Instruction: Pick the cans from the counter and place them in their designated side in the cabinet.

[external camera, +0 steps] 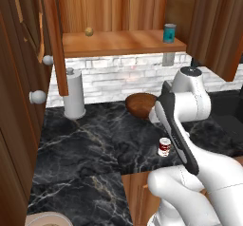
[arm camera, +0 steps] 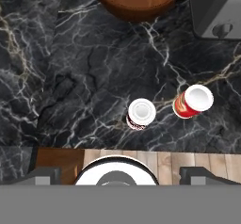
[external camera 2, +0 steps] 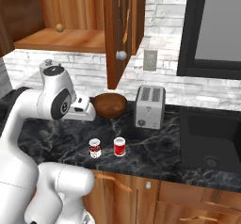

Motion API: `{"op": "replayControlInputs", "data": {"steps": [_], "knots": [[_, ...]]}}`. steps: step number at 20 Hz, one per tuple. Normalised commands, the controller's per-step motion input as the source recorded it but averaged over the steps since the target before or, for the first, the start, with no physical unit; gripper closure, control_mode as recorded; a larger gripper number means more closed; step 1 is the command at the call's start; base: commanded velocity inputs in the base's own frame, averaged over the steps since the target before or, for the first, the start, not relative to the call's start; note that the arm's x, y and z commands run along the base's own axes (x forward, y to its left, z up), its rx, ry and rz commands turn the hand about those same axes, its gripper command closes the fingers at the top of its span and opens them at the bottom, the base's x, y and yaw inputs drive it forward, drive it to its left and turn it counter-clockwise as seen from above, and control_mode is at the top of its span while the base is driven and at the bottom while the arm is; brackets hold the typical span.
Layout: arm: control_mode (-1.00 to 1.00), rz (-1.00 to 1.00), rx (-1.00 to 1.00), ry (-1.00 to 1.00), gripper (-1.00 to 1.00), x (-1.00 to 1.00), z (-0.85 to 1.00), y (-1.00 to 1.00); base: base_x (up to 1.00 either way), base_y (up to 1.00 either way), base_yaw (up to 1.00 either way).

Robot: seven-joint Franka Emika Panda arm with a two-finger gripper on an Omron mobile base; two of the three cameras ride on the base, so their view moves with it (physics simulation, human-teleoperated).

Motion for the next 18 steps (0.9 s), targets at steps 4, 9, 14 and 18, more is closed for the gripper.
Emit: {"op": "replayControlInputs", "data": {"steps": [4, 9, 14, 18], "knots": [[-1.00, 0.00, 0.00, 0.00, -1.00, 0.00, -0.17, -0.12, 0.00, 0.00, 0.00], [-1.00, 0.00, 0.00, 0.00, -1.00, 0.00, -0.18, -0.09, 0.00, 0.00, 0.00], [-1.00, 0.00, 0.00, 0.00, -1.00, 0.00, -0.20, -0.07, 0.00, 0.00, 0.00], [-1.00, 0.00, 0.00, 0.00, -1.00, 0.00, -0.17, -0.03, 0.00, 0.00, 0.00]]}}
